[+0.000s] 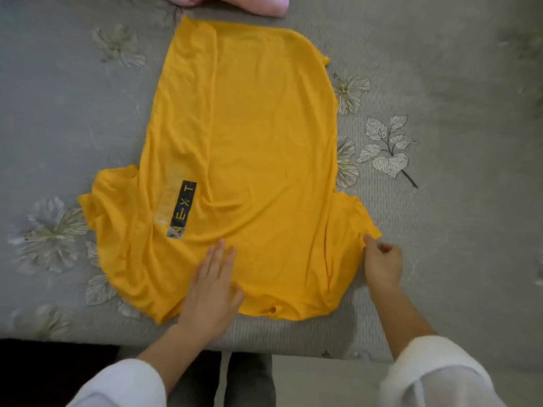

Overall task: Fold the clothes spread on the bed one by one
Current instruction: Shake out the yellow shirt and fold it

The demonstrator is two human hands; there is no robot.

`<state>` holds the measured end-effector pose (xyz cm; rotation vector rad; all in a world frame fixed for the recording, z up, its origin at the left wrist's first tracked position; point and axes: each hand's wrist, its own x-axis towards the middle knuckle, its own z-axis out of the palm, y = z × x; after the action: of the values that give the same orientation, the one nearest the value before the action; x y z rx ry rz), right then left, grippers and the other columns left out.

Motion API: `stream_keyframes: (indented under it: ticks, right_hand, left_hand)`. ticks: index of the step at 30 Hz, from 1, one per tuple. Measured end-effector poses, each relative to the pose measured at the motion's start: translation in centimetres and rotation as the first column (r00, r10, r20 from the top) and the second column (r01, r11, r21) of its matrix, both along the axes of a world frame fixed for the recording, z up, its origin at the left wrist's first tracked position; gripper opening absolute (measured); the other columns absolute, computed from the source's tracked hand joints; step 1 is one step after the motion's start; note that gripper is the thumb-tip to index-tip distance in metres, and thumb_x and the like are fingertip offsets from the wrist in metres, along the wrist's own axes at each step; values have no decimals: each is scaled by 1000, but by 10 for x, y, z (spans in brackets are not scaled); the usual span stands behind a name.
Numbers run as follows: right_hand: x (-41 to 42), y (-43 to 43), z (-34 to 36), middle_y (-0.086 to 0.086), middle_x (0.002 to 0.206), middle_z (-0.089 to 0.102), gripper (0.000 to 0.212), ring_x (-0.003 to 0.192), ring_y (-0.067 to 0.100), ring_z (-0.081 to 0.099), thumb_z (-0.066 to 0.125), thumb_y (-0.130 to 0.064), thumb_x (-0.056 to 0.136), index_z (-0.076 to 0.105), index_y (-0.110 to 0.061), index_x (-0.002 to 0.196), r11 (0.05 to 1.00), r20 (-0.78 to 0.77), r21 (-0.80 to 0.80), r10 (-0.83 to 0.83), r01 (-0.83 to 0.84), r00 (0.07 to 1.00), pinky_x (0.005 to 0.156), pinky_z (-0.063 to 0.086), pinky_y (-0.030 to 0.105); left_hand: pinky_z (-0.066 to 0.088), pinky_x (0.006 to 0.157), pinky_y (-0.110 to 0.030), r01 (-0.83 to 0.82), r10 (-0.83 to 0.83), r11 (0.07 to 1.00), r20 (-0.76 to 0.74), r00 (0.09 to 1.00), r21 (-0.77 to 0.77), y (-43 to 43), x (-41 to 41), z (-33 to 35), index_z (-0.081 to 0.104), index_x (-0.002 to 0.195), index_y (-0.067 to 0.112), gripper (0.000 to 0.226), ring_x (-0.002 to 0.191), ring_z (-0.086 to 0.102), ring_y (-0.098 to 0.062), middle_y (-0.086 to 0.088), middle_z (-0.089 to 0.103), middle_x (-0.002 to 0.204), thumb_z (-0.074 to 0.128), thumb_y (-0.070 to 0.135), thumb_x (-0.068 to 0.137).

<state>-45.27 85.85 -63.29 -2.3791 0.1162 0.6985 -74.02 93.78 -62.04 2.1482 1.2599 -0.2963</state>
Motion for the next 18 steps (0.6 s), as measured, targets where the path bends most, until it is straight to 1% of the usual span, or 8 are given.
stream_keyframes:
  ticks: [1, 3, 5, 7, 9, 12, 14, 18]
  right_hand:
    - [5, 8, -5, 7, 94, 55, 34, 87, 22, 53, 66, -34, 87, 54, -6, 102, 1000, -10, 17, 23, -22, 1000, 76, 42, 35]
    - [16, 19, -12, 6, 80, 55, 23, 77, 22, 53, 67, -30, 85, 55, -10, 84, 989, -26, 7, 150, -150, 988, 68, 42, 34]
    - [32, 19, -11, 6, 63, 47, 26, 63, 20, 46, 62, -21, 84, 48, -14, 63, 988, 44, 38, 150, -152, 988, 57, 38, 32]
    - [50, 3, -4, 4, 58, 37, 33, 60, 16, 37, 56, -16, 84, 40, -14, 56, 994, 185, 98, 39, -58, 982, 54, 29, 32]
    - [59, -25, -3, 9, 62, 36, 32, 65, 18, 36, 53, -16, 88, 45, -4, 60, 999, 251, 4, 37, -39, 967, 57, 27, 35]
    - [57, -64, -11, 12, 62, 39, 30, 67, 24, 42, 47, -12, 94, 45, 1, 67, 971, 232, -195, 185, -141, 955, 56, 24, 38]
    - [55, -75, -14, 17, 69, 43, 27, 73, 30, 46, 43, -13, 96, 45, -1, 72, 983, 286, -177, 89, -39, 954, 61, 27, 37]
    - [47, -72, -16, 32, 111, 52, 22, 105, 44, 51, 43, -11, 96, 52, 9, 103, 951, 263, -305, 42, 42, 964, 79, 36, 46]
  left_hand:
    - [15, 117, -39, 112, -112, 994, 42, 993, 20, -5, 15, -2, 14, 152, 22, 72, 146, -6, -16, -1, -4, 160, 51, 39, 92]
    - [33, 109, -40, 319, -330, 943, 128, 935, 98, -15, 39, -6, 38, 146, 22, 70, 142, 28, -23, -6, 28, 155, 61, 41, 82]
    - [47, 95, -35, 483, -499, 865, 141, 855, 134, -25, 57, -10, 45, 141, 24, 69, 121, 55, -24, -7, 52, 138, 63, 44, 78]
    - [43, 91, -35, 590, -598, 801, 80, 797, 102, -34, 68, -17, 22, 150, 28, 72, 117, 49, -23, -5, 46, 133, 53, 40, 86]
    - [37, 91, -37, 626, -626, 780, 25, 779, 0, -41, 75, -25, 5, 152, 30, 68, 118, 42, -25, -6, 39, 130, 42, 28, 95]
    - [40, 84, -40, 623, -623, 777, 33, 781, -86, -50, 80, -26, 21, 147, 29, 54, 113, 46, -27, -8, 42, 123, 36, 20, 97]
    - [40, 75, -41, 646, -639, 754, 93, 763, -120, -56, 78, -27, 32, 141, 29, 46, 108, 48, -28, -8, 43, 118, 38, 20, 96]
    - [42, 80, -39, 656, -633, 733, 172, 755, -180, -63, 72, -27, 39, 138, 30, 44, 108, 47, -25, -5, 46, 115, 42, 27, 94]
